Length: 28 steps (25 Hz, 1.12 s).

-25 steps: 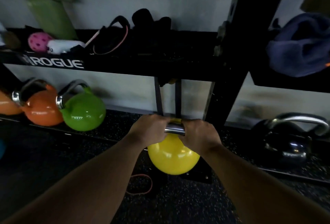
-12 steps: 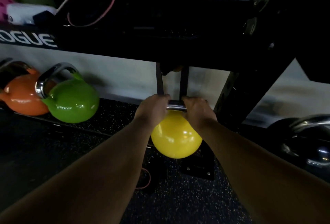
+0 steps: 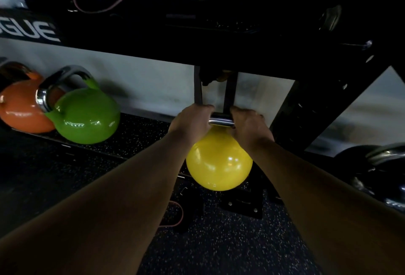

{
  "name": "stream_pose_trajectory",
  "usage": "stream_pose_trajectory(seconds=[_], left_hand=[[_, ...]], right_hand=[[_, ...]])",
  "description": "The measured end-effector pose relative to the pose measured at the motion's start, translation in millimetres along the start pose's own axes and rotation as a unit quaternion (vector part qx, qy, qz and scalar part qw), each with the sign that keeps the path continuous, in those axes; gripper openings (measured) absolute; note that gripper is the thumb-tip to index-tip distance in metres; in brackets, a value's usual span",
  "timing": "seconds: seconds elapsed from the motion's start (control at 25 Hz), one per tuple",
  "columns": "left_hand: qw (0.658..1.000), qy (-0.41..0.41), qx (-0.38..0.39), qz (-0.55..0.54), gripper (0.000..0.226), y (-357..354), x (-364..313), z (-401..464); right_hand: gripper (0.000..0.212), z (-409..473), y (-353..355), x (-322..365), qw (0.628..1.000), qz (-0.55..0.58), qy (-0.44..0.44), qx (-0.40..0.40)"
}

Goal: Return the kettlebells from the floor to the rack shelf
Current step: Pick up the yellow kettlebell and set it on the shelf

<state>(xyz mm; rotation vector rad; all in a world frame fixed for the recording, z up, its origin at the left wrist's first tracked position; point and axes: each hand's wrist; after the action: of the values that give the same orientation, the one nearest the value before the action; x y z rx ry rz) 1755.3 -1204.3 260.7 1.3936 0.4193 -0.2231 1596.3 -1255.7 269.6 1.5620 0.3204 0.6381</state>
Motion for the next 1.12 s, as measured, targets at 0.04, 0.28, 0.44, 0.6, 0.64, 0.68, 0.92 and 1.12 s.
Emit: stream_pose_trajectory(seconds=[0.04,0.28,0.44,0.6,0.64,0.68,0.92,1.12], left_hand=[[1.0,0.008,0.006,-0.006,0.019,2,0,1],[0.999,0.03,0.04,-0.006,0.063,20,-5,-7],[0.998,0.038,-0.007,0.053,0.074,40,8,-41],[0.992,0.094,-0.04,0.07,0.056,61,37,-108],[0.989,0.115,-0.049,0.073,0.051,67,48,-131],[0.986,0.138,-0.055,0.076,0.047,72,58,-155],[0.946,0.298,-0.084,0.096,0.031,95,116,-354],[0.884,0.445,-0.126,0.063,0.02,80,124,-589]], right_hand=[[0.033,0,2,-1,1.0,0.005,0.0,0.004],[0.049,-6,15,6,0.997,-0.059,0.05,-0.013],[0.059,-21,24,33,0.979,-0.104,0.16,-0.073],[0.054,-30,21,81,0.96,-0.127,0.237,-0.083],[0.051,-34,19,98,0.957,-0.12,0.253,-0.075],[0.048,-38,14,116,0.954,-0.113,0.268,-0.067],[0.028,-115,-35,257,0.894,-0.062,0.443,0.012],[0.024,-237,-86,389,0.785,-0.046,0.615,0.054]])
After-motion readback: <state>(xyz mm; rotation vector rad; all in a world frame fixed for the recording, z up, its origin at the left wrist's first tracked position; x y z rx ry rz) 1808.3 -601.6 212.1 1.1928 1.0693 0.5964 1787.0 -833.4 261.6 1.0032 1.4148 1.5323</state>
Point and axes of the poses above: each hand's wrist, its own z-axis towards the middle knuckle, its own y-axis out of the back of the hand, x = y × z, and after that the axes turned 6 degrees about -z, right-handed
